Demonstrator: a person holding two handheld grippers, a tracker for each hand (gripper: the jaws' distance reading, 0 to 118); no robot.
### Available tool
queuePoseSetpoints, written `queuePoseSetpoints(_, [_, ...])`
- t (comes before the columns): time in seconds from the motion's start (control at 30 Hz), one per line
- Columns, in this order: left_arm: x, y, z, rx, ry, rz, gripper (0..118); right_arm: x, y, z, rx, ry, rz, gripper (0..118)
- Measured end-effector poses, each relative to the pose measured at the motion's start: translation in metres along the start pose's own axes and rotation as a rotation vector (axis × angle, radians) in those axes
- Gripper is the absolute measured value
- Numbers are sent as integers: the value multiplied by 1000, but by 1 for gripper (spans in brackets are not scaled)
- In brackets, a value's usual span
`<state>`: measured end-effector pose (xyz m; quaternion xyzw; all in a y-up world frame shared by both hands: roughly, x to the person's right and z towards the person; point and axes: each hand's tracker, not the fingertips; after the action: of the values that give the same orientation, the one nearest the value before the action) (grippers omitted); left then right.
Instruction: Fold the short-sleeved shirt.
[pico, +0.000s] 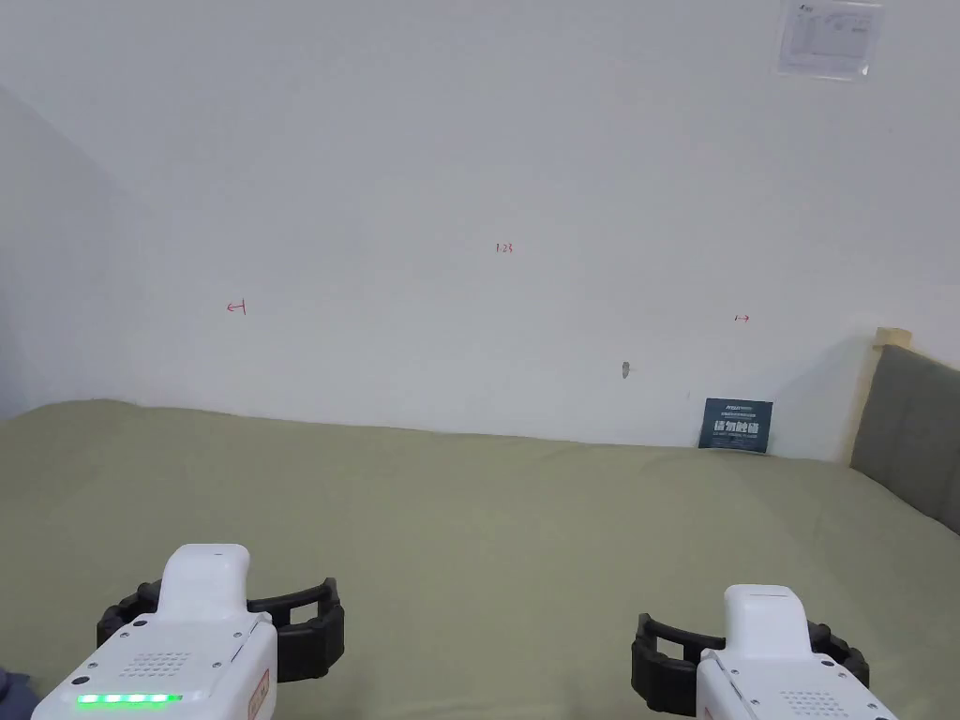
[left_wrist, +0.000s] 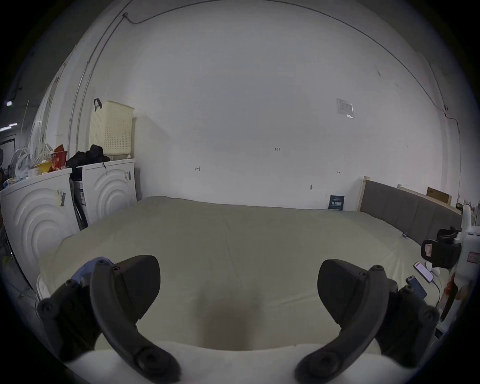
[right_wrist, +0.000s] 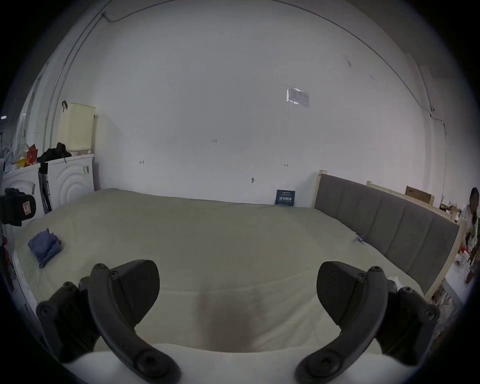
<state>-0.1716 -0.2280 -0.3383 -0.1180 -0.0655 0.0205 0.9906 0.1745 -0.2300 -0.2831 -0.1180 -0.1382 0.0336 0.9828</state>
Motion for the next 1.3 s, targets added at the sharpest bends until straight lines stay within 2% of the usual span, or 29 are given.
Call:
queuePoseSetpoints(0.27, [5,2,2,6,-7,-22,118,4,7,2,41,26,-30,118])
queuePoseSetpoints(0.43, [5,3,3,-3,-19,-10,118,13,11,2,6,80,-165,118])
queuePoseSetpoints(0.53, [5,2,3,-12,-21,-10,118,19,11,8,87,109,-199,118])
queuePoseSetpoints(0.6, [6,2,4,-14,-18,-10,118,20,14,9,79,108,-209,118])
queuePoseSetpoints(0.63, [7,2,4,-12,-19,-9,118,19,16,7,73,98,-206,118])
queuePoseSetpoints(0.73, [8,3,5,-9,-22,-5,118,12,18,-1,31,-8,-127,118])
queuePoseSetpoints(0.8, [8,5,4,-3,-18,-4,118,12,16,-5,20,-17,-92,118])
queuePoseSetpoints(0.97, [7,11,3,2,-16,-8,118,15,15,-10,12,34,-102,118])
queuePoseSetpoints(1.1, [6,12,0,3,-7,-10,118,13,16,-16,-8,-8,-103,118])
queuePoseSetpoints(1.3, [6,13,-5,-10,-11,-12,118,16,12,-22,-62,3,-108,118])
